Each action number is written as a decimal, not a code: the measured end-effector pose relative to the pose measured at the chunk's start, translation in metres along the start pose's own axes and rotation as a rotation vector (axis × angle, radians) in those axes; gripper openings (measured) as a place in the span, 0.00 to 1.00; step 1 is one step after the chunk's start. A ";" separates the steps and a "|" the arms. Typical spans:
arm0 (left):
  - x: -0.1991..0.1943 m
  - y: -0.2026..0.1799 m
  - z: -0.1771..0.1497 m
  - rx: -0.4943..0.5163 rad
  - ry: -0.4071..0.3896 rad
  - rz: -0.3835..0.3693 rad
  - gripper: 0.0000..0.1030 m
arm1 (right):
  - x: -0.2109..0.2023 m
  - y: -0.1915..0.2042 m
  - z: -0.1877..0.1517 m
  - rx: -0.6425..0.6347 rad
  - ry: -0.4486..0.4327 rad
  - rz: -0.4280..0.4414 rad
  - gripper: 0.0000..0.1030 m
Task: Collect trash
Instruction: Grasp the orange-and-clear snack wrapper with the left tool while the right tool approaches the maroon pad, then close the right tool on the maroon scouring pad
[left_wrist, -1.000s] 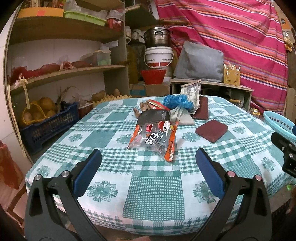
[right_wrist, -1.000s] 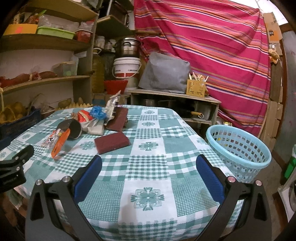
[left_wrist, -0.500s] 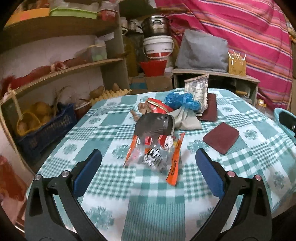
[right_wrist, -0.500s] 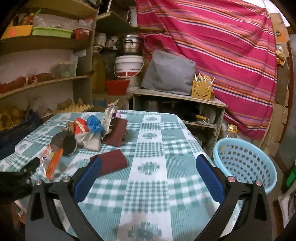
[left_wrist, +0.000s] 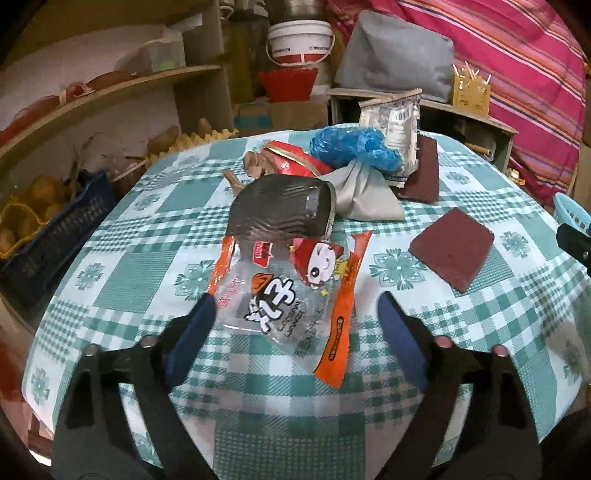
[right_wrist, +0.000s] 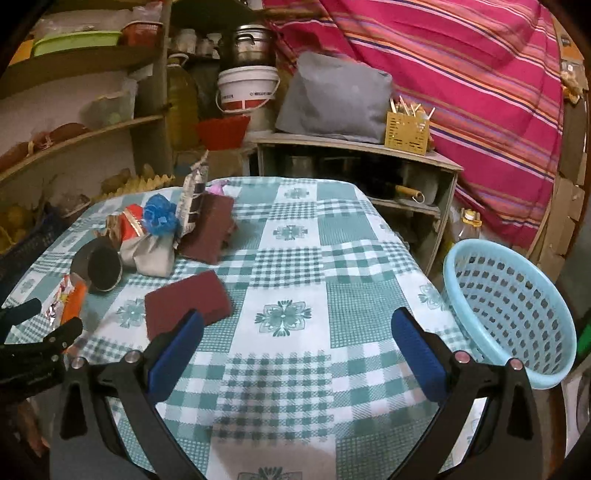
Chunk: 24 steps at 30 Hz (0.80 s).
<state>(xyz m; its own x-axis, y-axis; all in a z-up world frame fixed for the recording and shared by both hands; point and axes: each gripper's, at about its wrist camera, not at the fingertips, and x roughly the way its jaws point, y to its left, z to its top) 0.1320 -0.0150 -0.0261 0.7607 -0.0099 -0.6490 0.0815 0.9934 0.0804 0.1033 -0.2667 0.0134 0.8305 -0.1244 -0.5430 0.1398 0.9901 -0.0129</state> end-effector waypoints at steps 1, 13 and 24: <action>0.002 -0.001 0.000 0.006 0.008 0.000 0.72 | 0.001 0.000 0.000 0.001 0.003 0.002 0.96; 0.002 0.011 -0.002 0.009 0.024 -0.038 0.31 | 0.015 0.030 0.001 -0.052 0.045 0.054 0.96; -0.021 0.026 0.002 0.005 -0.042 -0.059 0.27 | 0.029 0.072 -0.003 -0.159 0.114 0.110 0.96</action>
<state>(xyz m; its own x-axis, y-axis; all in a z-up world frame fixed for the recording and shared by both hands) 0.1194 0.0104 -0.0085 0.7807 -0.0732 -0.6206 0.1299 0.9904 0.0465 0.1361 -0.1988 -0.0054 0.7685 -0.0160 -0.6396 -0.0422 0.9962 -0.0757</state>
